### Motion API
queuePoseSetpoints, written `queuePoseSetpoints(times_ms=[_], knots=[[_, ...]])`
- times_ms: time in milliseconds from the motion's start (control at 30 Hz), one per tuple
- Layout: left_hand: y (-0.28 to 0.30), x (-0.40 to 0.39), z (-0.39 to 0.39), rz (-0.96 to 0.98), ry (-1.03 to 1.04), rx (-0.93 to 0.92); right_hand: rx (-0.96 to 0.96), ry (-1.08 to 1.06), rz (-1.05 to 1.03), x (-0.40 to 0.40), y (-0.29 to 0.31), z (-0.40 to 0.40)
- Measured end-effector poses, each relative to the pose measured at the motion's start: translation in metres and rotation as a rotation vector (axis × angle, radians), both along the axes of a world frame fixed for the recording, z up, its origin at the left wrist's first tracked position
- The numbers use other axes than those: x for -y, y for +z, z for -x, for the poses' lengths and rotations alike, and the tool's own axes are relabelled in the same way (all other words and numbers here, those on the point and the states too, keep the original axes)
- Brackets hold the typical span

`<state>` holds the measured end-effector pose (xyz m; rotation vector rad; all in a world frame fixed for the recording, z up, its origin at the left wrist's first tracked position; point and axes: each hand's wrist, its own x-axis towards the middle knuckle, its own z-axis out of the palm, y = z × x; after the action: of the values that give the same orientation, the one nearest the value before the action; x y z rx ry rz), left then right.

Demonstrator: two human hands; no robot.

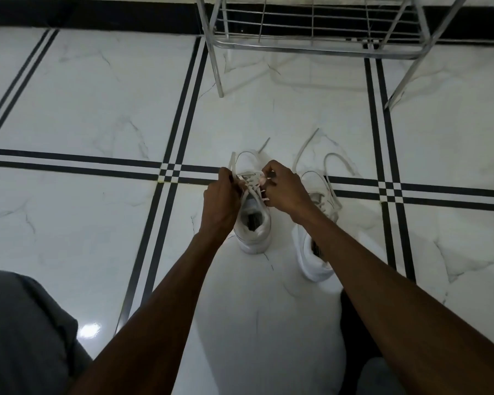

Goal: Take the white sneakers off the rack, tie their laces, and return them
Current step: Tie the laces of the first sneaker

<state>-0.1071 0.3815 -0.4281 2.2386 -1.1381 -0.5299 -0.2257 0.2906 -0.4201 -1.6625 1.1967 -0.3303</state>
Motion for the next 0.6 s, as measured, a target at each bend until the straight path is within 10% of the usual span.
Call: queuePoseSetpoints(times_ms=[367,600], knots=[[0.031,-0.004,-0.021,0.248,0.154,-0.699,0.391,-0.271,-0.477,0.015,0.015,-0.018],[0.057,-0.001,-0.041,0.399,0.032,-0.574,0.286,0.019,-0.253,0.021,0.04,-0.027]])
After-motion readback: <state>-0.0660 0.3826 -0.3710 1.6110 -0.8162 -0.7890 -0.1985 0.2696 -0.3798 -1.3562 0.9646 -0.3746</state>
